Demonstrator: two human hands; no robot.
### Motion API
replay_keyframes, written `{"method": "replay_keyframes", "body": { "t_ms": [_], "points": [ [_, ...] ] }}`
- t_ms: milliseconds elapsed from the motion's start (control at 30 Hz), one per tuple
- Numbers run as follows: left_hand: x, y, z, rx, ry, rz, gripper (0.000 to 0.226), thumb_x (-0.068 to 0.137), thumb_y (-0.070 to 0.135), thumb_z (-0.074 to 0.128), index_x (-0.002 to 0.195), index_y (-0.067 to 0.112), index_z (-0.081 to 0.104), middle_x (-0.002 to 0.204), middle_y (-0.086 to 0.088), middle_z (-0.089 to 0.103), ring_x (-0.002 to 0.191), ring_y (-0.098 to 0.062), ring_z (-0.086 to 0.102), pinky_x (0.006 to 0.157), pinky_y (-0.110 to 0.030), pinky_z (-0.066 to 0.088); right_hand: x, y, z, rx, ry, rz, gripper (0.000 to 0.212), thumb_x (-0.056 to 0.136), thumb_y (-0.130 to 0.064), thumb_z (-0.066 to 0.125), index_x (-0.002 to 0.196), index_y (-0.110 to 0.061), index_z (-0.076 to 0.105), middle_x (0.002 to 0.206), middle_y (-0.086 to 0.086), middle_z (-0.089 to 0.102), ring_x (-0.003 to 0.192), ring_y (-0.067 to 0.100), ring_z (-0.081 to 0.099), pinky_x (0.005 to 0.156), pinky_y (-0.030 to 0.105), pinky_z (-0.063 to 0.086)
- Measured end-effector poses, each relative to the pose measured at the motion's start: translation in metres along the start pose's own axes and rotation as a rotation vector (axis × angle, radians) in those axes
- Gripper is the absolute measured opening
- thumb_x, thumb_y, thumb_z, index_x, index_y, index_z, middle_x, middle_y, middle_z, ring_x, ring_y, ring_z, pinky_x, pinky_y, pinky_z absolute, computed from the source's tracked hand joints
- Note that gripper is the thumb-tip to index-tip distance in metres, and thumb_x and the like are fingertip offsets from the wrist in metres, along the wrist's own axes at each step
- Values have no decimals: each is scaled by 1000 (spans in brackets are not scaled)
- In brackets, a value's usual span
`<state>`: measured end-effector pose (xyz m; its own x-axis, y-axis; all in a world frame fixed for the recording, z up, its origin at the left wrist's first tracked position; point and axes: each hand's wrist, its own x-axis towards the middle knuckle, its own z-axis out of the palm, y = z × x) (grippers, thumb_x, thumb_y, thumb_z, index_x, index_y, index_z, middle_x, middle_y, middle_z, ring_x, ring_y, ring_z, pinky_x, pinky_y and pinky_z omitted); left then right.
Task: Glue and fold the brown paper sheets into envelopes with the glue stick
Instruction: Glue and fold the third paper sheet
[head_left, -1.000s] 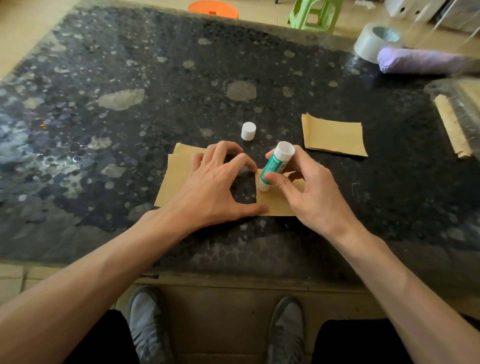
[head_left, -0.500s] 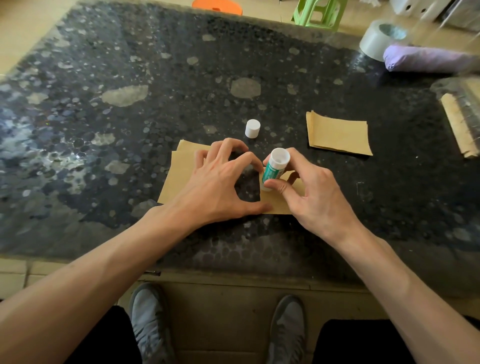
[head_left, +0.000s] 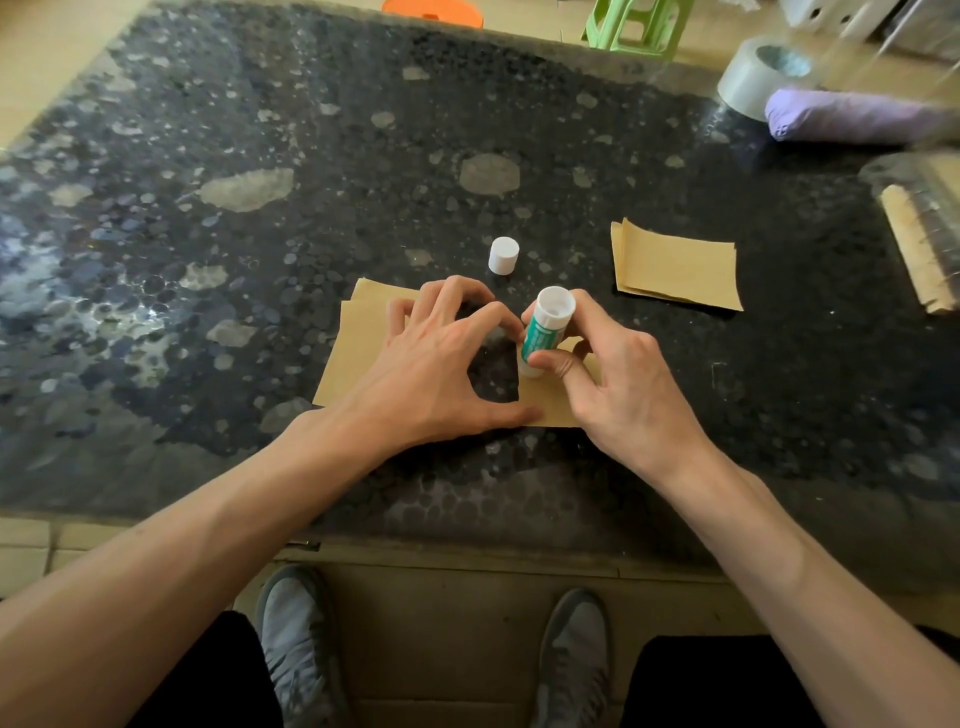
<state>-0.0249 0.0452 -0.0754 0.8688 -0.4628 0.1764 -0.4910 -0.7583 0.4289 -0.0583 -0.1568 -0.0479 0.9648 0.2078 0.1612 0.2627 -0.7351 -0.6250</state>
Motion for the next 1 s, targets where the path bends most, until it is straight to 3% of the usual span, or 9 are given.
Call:
{"method": "replay_keyframes", "body": {
  "t_ms": [100,233,400,633,800,1000],
  "points": [
    [0,0,0,0,-5,-1,69,68,85,65,122,43,54,133,11,42,129,-13,36,101,-33,22,1,0,1,-9,11,-3,28,101,-25,67,127,-20,57,108,-3,70,97,9,63,80,17,50],
    [0,0,-1,7,-4,2,69,69,84,68,123,43,54,134,10,42,130,-13,36,101,-33,22,2,0,2,-19,33,4,30,100,-24,69,127,-19,57,108,-4,70,94,3,58,78,4,43],
    [0,0,-1,5,0,-3,70,68,85,67,122,43,52,132,11,42,128,-13,37,101,-33,22,4,0,3,-36,73,-11,30,98,-31,70,123,-18,59,103,-4,70,91,8,59,75,17,47],
    [2,0,-1,2,-29,-24,77,67,84,68,128,41,51,132,9,40,130,-13,35,103,-34,21,6,-2,5,-38,86,9,31,99,-29,69,125,-18,58,110,-3,71,107,10,61,84,26,56],
    [1,1,-2,10,-34,-26,78,67,85,68,128,40,50,134,9,40,129,-13,34,100,-33,20,9,-1,5,-44,94,5,30,99,-30,68,123,-15,58,109,0,72,101,14,65,84,36,56],
    [2,0,-1,5,-32,-38,81,65,85,67,130,39,51,133,10,40,129,-13,35,100,-32,20,13,-1,6,-50,105,6,32,100,-30,68,126,-16,57,110,1,72,101,15,67,86,38,57]
  ]
}}
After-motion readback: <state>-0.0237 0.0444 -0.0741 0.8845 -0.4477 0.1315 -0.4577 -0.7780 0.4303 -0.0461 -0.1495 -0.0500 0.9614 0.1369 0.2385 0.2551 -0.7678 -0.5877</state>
